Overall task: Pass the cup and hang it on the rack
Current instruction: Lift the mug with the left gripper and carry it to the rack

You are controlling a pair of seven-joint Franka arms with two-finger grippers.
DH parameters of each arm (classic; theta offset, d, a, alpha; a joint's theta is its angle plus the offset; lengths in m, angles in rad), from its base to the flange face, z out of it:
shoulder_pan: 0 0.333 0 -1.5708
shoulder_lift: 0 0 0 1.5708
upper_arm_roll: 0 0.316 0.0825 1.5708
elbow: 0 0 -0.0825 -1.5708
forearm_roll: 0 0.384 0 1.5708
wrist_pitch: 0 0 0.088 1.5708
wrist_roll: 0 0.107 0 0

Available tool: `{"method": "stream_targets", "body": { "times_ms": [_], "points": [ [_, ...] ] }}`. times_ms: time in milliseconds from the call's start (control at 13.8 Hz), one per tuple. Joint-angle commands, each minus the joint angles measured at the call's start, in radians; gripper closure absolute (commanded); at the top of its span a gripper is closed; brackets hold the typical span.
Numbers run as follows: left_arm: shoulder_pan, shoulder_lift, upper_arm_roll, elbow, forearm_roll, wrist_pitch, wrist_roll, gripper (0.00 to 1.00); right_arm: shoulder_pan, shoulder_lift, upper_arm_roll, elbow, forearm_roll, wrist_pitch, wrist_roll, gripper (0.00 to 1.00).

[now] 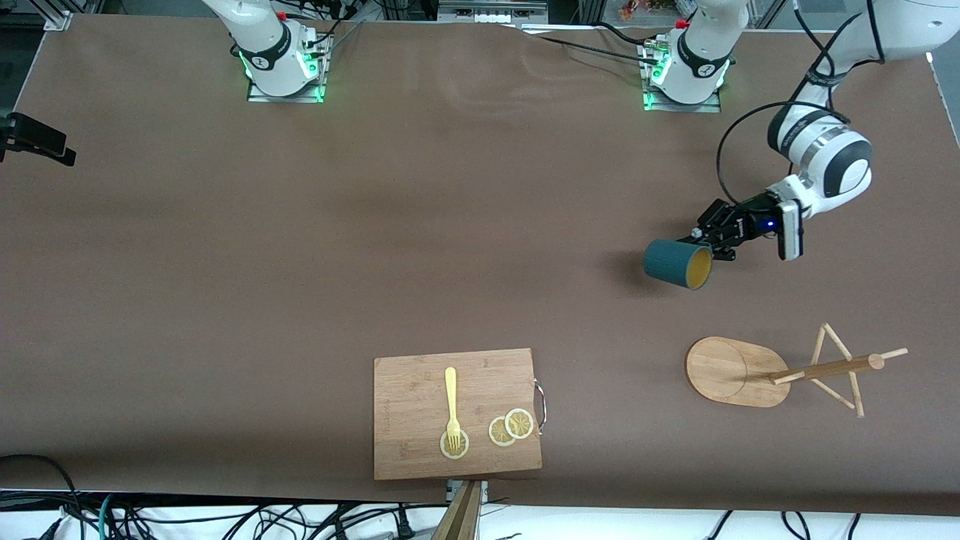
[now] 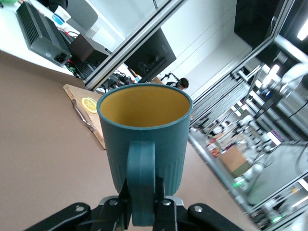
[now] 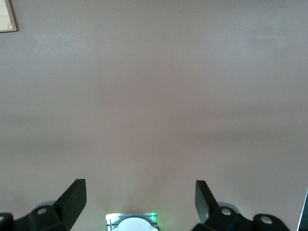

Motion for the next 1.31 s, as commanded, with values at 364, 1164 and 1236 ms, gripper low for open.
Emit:
{"method": "stream_targets", "body": {
  "times_ms": [364,1164,1236],
  "points": [
    [0.227,-0.018,-0.017,0.156,0.273,-0.214,-0.510,1.00,-0.011,-0.009,0.002,-0.004,0.016,0.004,-0.010,0.00],
    [0.256,0.145,-0.016,0.389,0.257,-0.301,-1.020,1.00,-0.011,-0.009,0.002,-0.004,0.016,0.004,-0.011,0.00],
    [0.256,0.150,-0.016,0.401,0.256,-0.301,-1.038,1.00,-0.011,-0.009,0.002,-0.004,0.016,0.004,-0.011,0.00]
  ]
}}
